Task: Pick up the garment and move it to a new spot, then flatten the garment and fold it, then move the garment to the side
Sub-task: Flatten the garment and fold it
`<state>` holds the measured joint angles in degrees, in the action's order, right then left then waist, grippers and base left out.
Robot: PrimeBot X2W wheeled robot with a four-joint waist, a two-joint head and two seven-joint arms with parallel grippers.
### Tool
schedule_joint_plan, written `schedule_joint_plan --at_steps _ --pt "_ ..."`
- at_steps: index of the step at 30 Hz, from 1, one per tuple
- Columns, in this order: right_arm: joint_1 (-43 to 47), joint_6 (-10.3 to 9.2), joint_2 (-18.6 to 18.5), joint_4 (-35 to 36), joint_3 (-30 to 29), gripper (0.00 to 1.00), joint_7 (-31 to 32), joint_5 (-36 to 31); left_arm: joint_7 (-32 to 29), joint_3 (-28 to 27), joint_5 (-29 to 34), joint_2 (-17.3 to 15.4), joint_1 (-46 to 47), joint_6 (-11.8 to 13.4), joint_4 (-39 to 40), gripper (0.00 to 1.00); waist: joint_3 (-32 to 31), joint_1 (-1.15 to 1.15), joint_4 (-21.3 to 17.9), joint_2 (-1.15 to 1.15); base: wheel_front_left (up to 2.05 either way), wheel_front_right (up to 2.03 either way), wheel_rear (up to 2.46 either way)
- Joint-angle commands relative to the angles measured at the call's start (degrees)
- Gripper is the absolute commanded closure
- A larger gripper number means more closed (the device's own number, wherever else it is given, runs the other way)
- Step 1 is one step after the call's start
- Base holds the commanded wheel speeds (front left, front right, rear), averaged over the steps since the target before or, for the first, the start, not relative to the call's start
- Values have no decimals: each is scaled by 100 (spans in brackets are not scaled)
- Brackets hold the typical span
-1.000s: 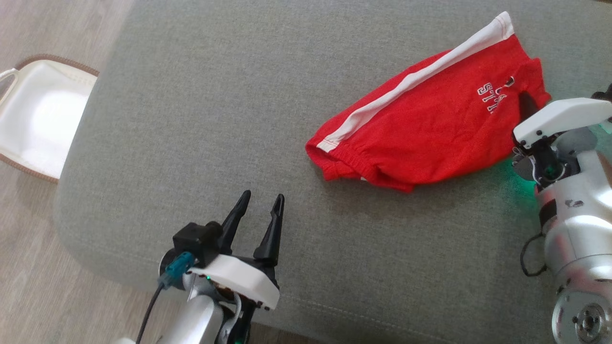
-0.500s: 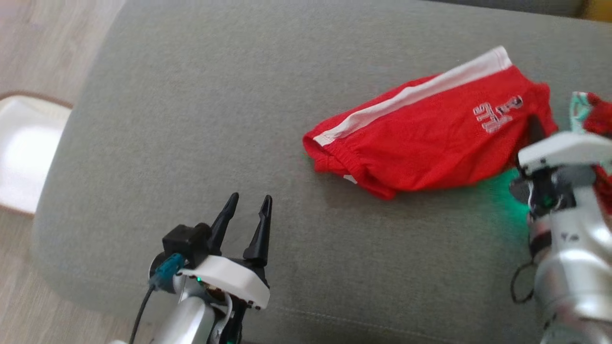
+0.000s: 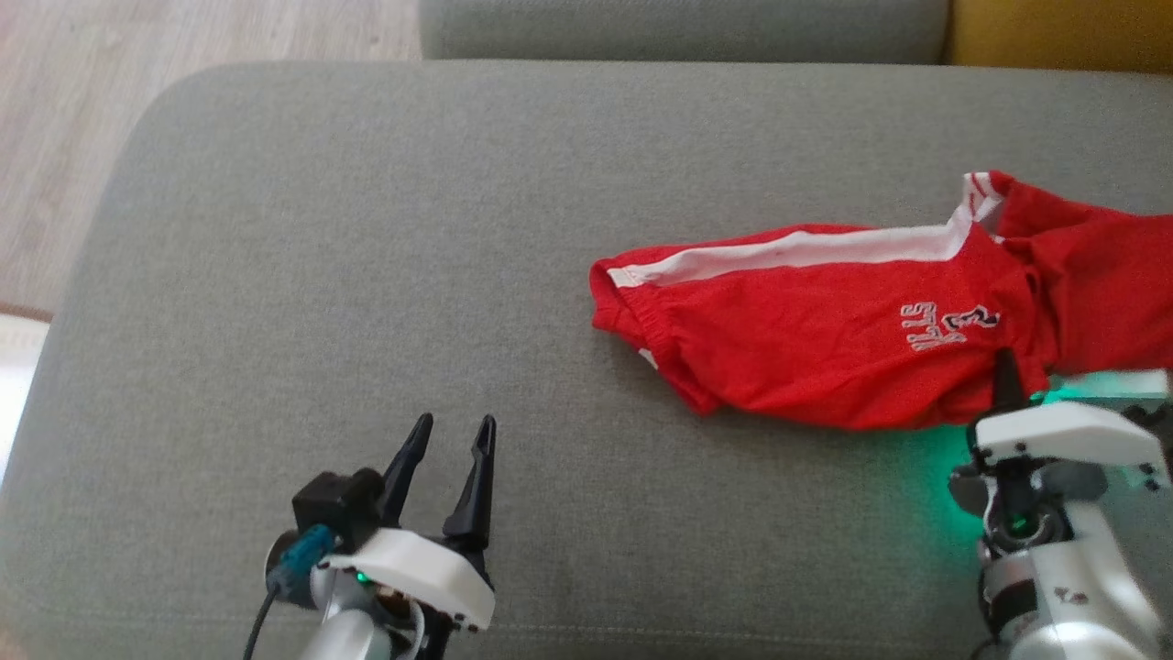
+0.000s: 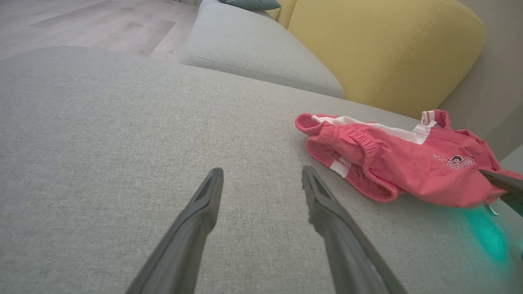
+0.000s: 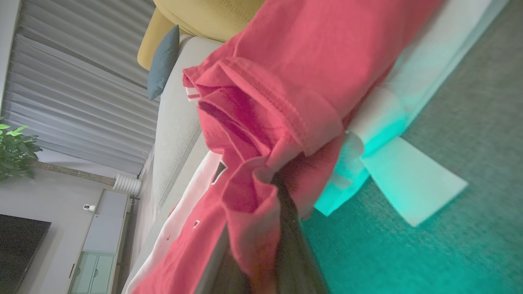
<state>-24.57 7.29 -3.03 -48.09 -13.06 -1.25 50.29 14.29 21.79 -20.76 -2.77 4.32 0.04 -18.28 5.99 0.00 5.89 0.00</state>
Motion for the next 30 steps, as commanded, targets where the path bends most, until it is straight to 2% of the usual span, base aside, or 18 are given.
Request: schedule_joint_plan --at_steps 1,17,30 --pt "-53 20 14 220 288 100 -139 90 71 -202 53 -10 50 -25 153 0 -116 0 -92 0 0 0 0" --pt "-81 20 14 693 924 100 -323 339 71 -189 94 -10 -186 -64 129 0 -306 0 82 0 0 0 0" --pt "-5 20 15 1671 2461 100 -475 1230 71 -199 95 -10 -200 -67 97 0 -350 0 210 0 0 0 0"
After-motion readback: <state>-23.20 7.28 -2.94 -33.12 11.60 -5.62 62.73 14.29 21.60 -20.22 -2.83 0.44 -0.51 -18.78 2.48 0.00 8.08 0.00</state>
